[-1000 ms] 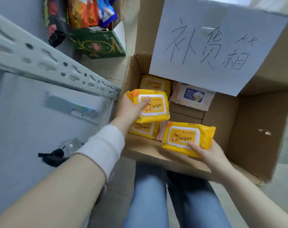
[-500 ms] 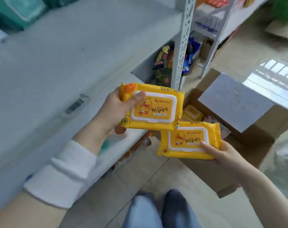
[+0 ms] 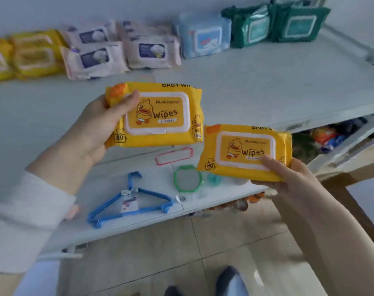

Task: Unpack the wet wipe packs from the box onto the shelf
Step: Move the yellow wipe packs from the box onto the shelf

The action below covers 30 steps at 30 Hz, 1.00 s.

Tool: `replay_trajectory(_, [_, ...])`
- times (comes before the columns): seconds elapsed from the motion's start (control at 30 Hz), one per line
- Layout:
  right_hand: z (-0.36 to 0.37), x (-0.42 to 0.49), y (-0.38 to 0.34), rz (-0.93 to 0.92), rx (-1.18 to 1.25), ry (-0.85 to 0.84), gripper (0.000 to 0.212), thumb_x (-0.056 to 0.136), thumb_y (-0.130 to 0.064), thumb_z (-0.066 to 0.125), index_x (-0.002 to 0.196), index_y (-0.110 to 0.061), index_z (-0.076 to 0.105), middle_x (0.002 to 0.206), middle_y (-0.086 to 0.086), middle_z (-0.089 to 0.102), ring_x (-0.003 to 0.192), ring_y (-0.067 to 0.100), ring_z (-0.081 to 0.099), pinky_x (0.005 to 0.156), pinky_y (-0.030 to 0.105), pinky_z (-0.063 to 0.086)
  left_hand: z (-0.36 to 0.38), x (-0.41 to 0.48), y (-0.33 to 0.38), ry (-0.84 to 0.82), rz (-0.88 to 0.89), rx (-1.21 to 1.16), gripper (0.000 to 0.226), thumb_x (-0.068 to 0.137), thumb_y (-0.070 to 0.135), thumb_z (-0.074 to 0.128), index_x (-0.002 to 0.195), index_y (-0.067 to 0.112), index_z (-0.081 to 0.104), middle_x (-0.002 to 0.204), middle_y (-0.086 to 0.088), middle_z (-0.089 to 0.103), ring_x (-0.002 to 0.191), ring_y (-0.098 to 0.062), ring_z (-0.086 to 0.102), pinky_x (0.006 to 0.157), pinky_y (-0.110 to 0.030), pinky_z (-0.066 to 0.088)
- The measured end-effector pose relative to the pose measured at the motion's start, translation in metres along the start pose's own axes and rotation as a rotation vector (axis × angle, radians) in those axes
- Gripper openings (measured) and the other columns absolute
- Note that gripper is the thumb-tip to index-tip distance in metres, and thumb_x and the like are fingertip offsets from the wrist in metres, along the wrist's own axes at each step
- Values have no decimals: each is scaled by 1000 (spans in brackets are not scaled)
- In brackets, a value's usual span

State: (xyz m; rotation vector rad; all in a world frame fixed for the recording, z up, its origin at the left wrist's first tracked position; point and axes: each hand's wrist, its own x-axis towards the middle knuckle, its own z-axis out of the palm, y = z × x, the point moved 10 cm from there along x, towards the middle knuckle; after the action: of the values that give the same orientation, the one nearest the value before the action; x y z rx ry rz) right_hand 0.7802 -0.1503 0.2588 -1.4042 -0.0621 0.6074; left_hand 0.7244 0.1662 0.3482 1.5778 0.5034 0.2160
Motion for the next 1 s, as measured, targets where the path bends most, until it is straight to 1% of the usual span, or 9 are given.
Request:
replay_trajectory(0.1, [74,30,6,17,27,-43,89,24,-46,92,99,-11,62,89,1,77,80,16,74,57,22,57,-97,3,-21,158,-33,-22,19,75,38,65,88,24,64,68,13,74,62,-1,70,55,-20,56])
replay_trajectory(0.2, [135,60,-2,49,18,-95,49,53,-26,83,94,-9,59,84,5,75,61,11,72,46,16,53,-172,10,-33,253,-72,-54,16,85,35,60,90,21,65,68,12,74,63,-2,71,57,-19,57])
replay_trajectory(0.33, [210,111,-18,4,-92,-201,93,13,-53,90,94,-14,62,84,-1,77,75,15,74,55,21,57,-256,26,-39,345,-77,-52,19,87,35,57,99,21,63,72,12,74,65,-1,70,60,-23,55])
replay_trajectory(0.5, [332,178,-21,-27,-172,-419,87,27,-55,88,102,-20,63,103,-1,74,93,18,71,66,26,59,-348,56,-53,448,-73,-49,14,87,34,57,97,24,61,71,14,74,64,-1,71,59,-25,58])
replay_trajectory(0.63, [422,231,-21,-59,-187,-459,88,28,-51,88,106,-20,63,103,1,74,91,19,72,65,28,59,-414,101,-56,455,-69,-34,12,89,34,54,96,26,60,71,15,74,65,-1,71,64,-27,53])
replay_trajectory(0.77, [485,283,-28,-84,-209,-359,61,58,-30,78,114,-16,58,108,2,71,96,24,69,62,31,60,-457,166,-55,365,-73,-7,14,92,32,51,101,26,59,81,11,73,68,-1,70,58,-22,54])
replay_trajectory(0.83, [502,306,-28,-103,-280,-252,44,80,-17,67,121,-14,54,116,3,66,102,23,65,72,33,60,-472,198,-58,326,-86,9,23,92,33,51,111,22,58,92,8,69,71,-1,70,62,-23,54])
replay_trajectory(0.93, [512,326,-39,-238,-593,-36,53,85,-22,64,134,-18,44,118,-7,59,107,14,56,89,28,47,-496,233,-61,341,-81,35,29,91,35,55,116,20,56,93,7,67,82,-8,66,70,-26,52])
replay_trajectory(1.0, [518,330,-49,-349,-743,79,56,85,-24,65,135,-17,40,125,-3,56,113,18,54,95,31,45,-509,248,-64,383,-67,107,32,88,36,59,115,18,57,98,4,67,89,-13,65,81,-31,49])
